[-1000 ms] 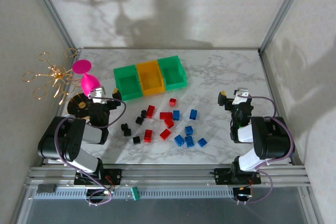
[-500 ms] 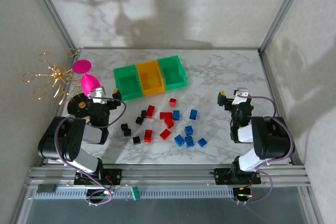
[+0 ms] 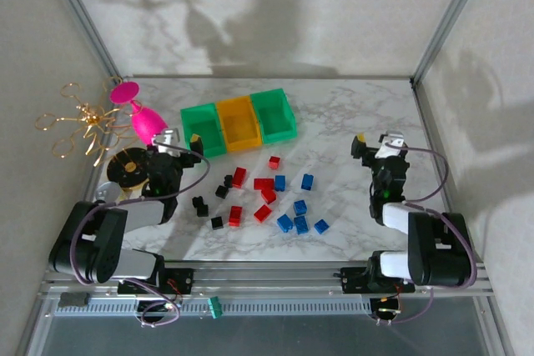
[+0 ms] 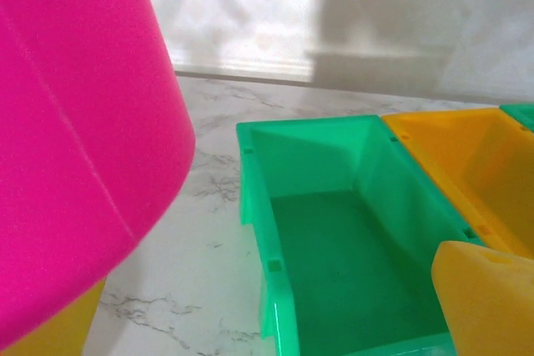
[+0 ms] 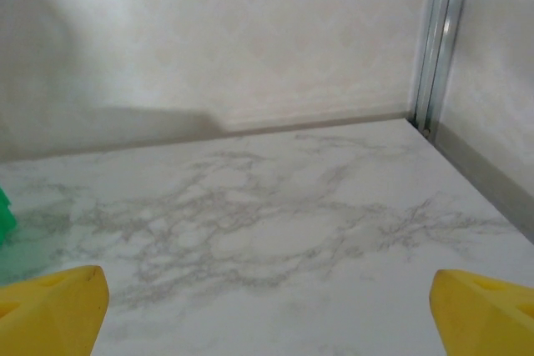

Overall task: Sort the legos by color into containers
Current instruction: Pick up the lego from the center of the table.

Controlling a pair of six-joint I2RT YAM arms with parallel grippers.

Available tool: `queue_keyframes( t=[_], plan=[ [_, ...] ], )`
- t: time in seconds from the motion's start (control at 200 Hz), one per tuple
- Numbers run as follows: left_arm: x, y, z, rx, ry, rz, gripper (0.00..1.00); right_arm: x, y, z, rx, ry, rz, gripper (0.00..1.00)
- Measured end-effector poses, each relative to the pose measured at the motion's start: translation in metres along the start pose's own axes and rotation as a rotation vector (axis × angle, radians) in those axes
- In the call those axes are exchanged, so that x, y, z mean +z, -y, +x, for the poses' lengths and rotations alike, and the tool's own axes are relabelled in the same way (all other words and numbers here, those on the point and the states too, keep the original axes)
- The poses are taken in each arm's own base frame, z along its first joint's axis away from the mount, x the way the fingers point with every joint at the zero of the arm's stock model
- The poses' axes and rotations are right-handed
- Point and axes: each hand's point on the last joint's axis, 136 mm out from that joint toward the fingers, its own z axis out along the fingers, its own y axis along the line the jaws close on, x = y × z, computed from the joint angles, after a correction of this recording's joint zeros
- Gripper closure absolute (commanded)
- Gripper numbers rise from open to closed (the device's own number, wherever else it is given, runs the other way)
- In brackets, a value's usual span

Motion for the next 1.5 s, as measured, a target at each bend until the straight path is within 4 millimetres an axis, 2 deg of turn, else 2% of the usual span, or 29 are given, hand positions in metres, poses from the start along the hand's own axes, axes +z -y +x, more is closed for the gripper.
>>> queue_keyframes(
  t=[0.13, 0.29, 0.426, 0.621, 0.696, 0.876, 0.966, 1.096, 1.302, 1.407, 1.502],
  plan=[
    [0.006, -0.001, 0.007, 0.016, -0.061, -0.016, 0.01, 0.004, 0.003, -0.013, 0.045, 0.003, 0.026, 0.01],
    [0.010, 0.003, 0.019, 0.029, -0.146, -0.015, 0.01, 0.009, 0.013, -0.013, 0.104, -0.035, 0.092, 0.01],
    [0.008, 0.016, 0.035, 0.061, -0.228, 0.013, 0.01, 0.004, 0.019, -0.014, 0.152, -0.044, 0.130, 0.01],
    [-0.003, 0.023, 0.059, 0.101, -0.334, 0.032, 0.01, -0.002, 0.028, -0.017, 0.218, -0.038, 0.182, 0.01],
    [-0.010, 0.031, 0.059, 0.117, -0.345, 0.056, 0.01, -0.004, 0.031, -0.016, 0.238, -0.050, 0.198, 0.01],
    [-0.027, 0.053, 0.038, 0.142, -0.293, 0.099, 0.01, -0.007, 0.031, -0.016, 0.290, -0.099, 0.217, 0.01],
    [-0.032, 0.058, 0.038, 0.150, -0.301, 0.106, 0.01, -0.007, 0.030, -0.018, 0.311, -0.132, 0.218, 0.01],
    [-0.035, 0.059, 0.035, 0.095, -0.319, 0.109, 0.01, -0.005, 0.022, -0.016, 0.338, -0.201, 0.194, 0.01],
    [-0.043, 0.078, 0.023, -0.037, -0.339, 0.162, 0.01, -0.012, 0.001, -0.001, 0.380, -0.337, 0.102, 0.01],
    [-0.048, 0.091, 0.023, -0.088, -0.381, 0.186, 0.01, -0.017, -0.013, 0.010, 0.391, -0.418, 0.049, 0.01],
    [-0.055, 0.101, 0.025, -0.142, -0.433, 0.197, 0.00, -0.024, -0.036, 0.018, 0.383, -0.492, -0.021, 0.01]
  ],
)
